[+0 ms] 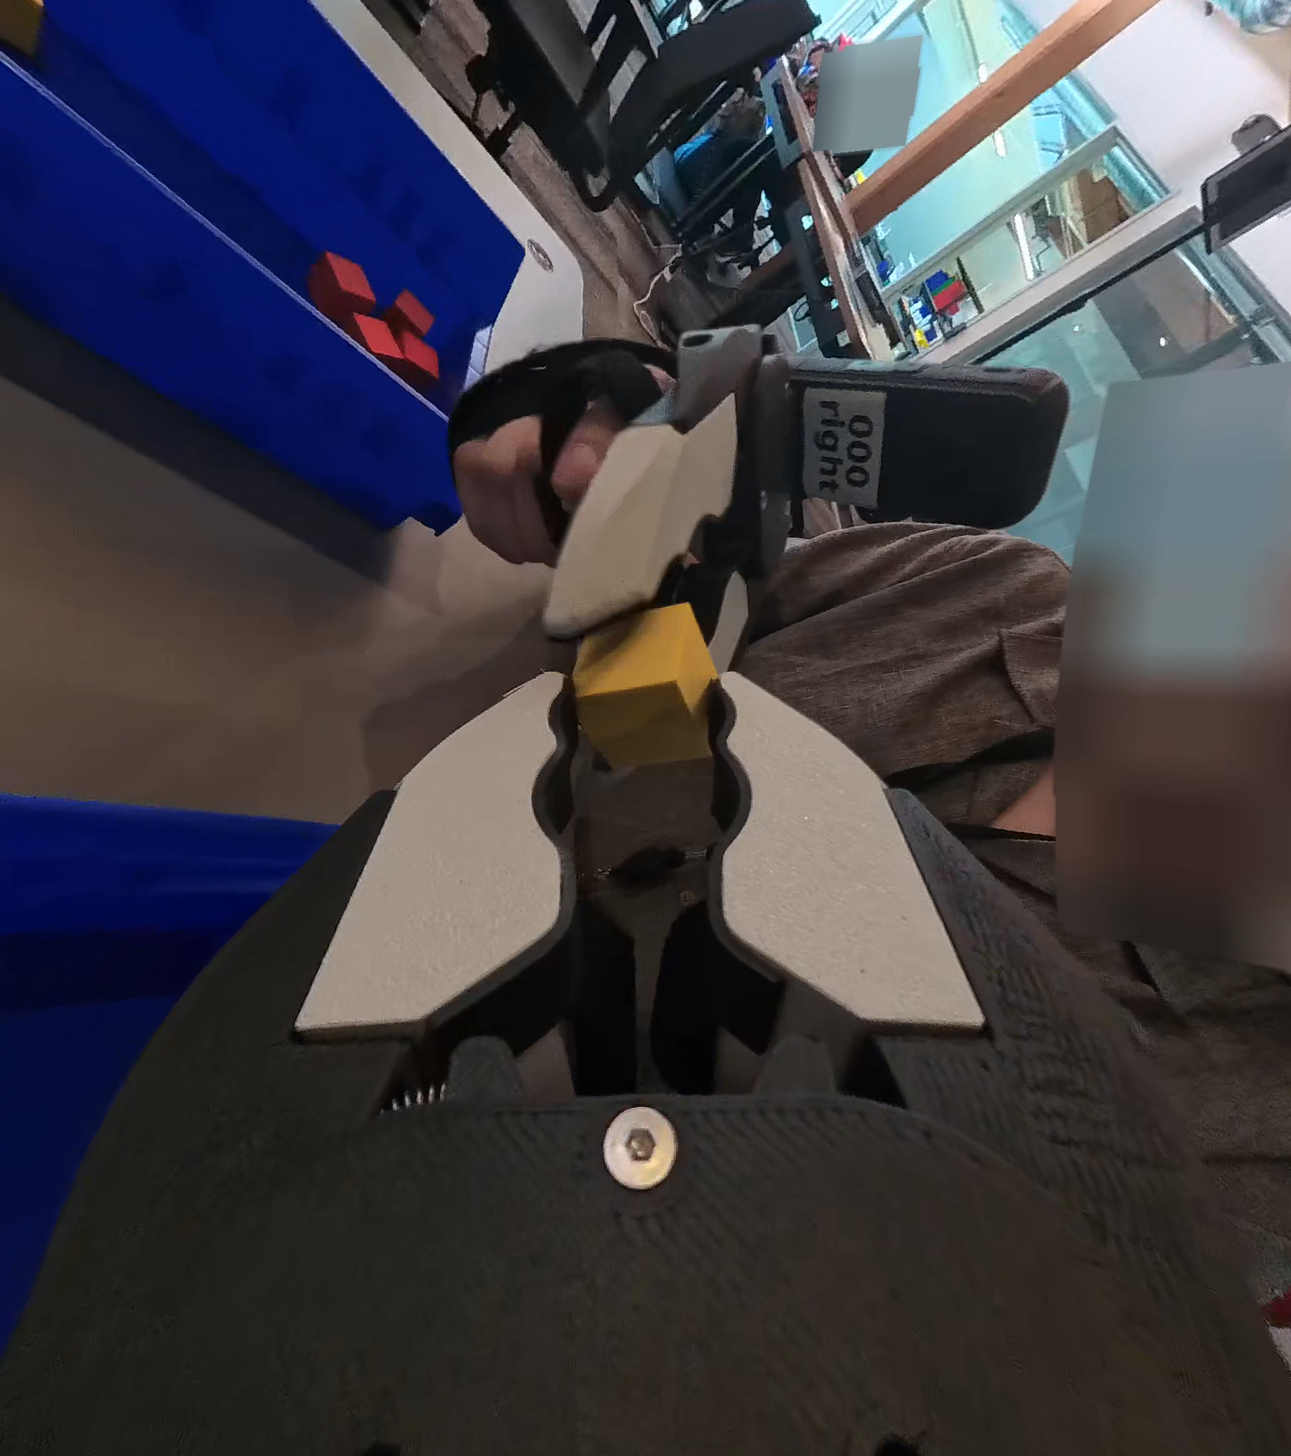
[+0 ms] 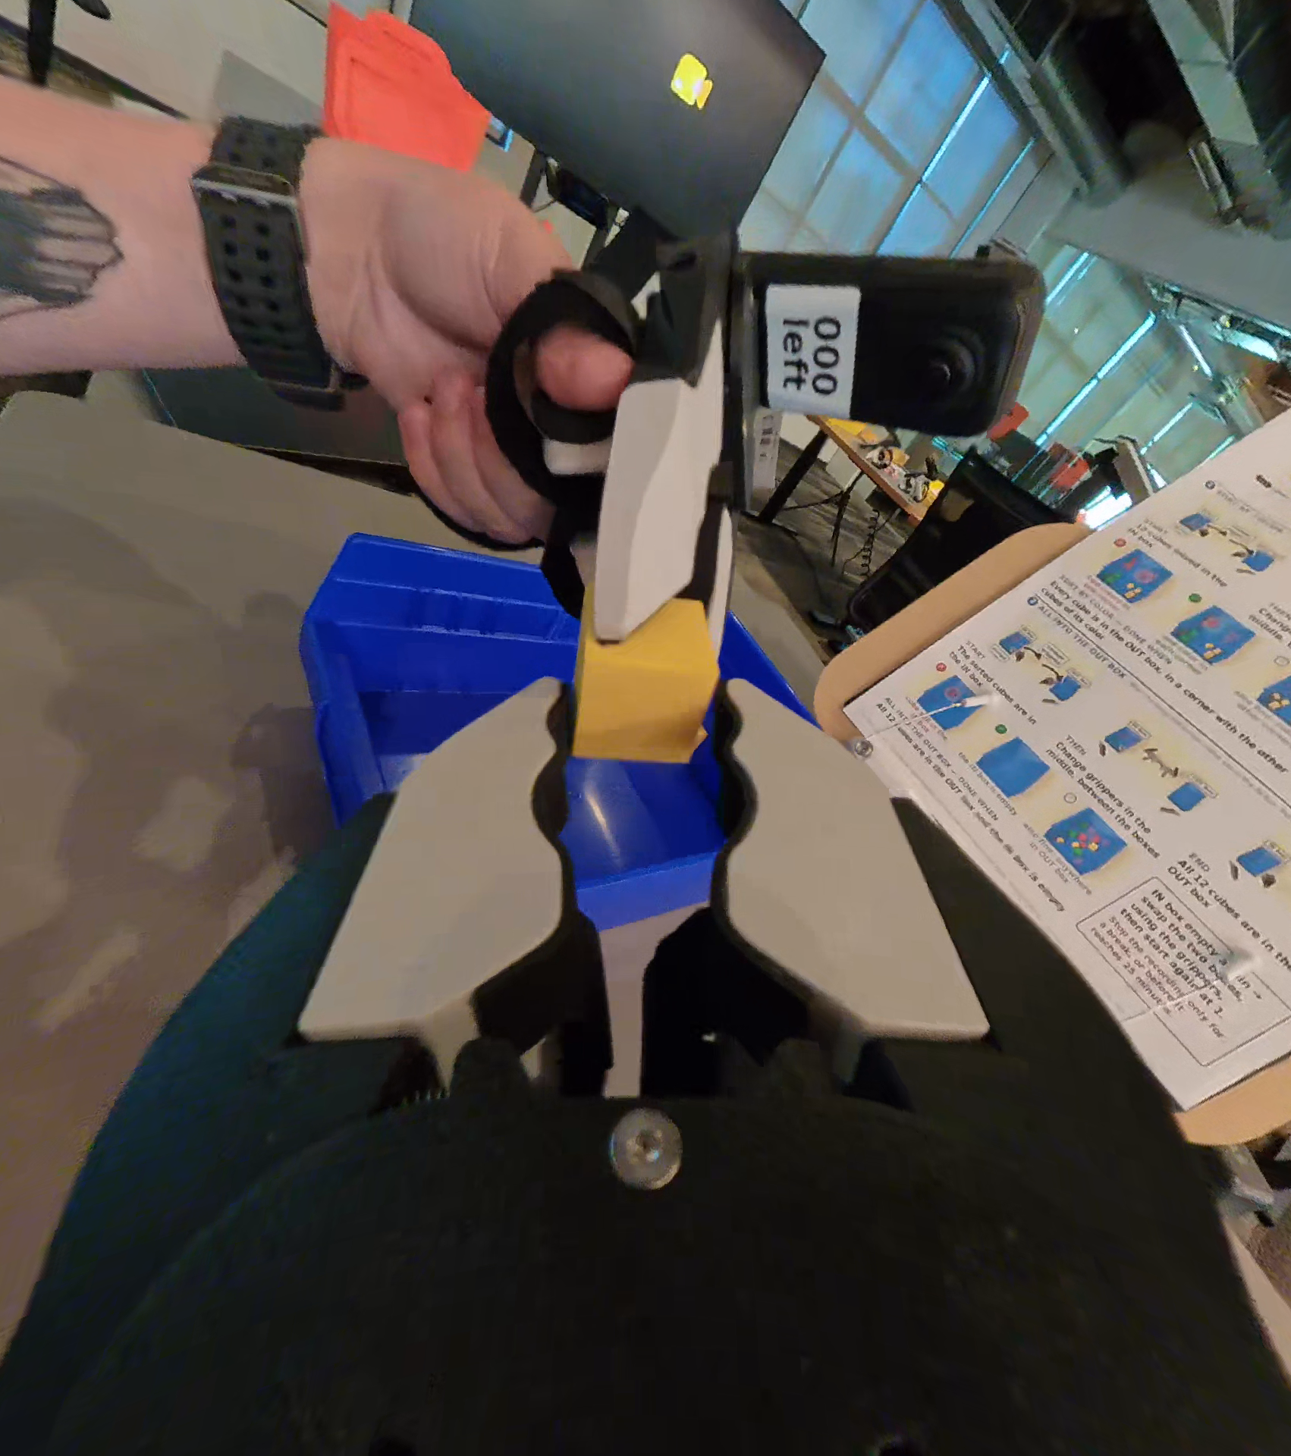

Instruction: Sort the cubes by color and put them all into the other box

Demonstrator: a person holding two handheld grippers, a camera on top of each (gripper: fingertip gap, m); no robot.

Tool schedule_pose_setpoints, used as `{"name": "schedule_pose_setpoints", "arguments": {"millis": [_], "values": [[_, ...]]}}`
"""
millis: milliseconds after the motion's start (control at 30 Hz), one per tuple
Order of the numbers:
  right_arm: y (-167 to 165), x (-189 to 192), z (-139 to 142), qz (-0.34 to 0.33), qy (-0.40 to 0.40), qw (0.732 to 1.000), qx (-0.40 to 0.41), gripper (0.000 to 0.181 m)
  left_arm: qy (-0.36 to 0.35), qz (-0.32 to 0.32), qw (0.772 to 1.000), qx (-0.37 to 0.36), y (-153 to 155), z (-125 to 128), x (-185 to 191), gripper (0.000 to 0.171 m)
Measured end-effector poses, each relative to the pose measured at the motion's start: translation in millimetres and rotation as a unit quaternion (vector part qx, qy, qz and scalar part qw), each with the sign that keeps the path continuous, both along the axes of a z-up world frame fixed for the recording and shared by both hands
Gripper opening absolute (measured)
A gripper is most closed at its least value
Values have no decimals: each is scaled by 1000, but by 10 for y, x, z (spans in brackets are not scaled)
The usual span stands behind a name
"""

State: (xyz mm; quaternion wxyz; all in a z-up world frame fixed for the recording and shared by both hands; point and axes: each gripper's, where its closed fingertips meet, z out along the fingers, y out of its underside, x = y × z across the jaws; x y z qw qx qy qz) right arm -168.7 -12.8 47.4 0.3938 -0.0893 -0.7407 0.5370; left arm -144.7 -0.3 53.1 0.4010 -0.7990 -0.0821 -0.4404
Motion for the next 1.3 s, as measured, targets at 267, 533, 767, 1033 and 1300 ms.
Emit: {"name": "schedule_pose_setpoints", "arguments": {"millis": [267,533,767,1033,1300], "values": [[94,139,69,-8,19,1000,7,29,-16,14,999,47,109,75,62,54],[1456,39,71,-184,-95,973,103,29,173,180,963,104,23,223,-224,64],[3437,-232,-851,-389,-419,777,264,29,272,252,920,126,-155,320,-172,57],[3954,-351,-1746,-425,-537,650,330,30,282,275,909,134,-431,320,-128,54],[4076,-276,-1952,-446,-570,619,306,31,297,275,901,153,-543,443,-82,53]]}}
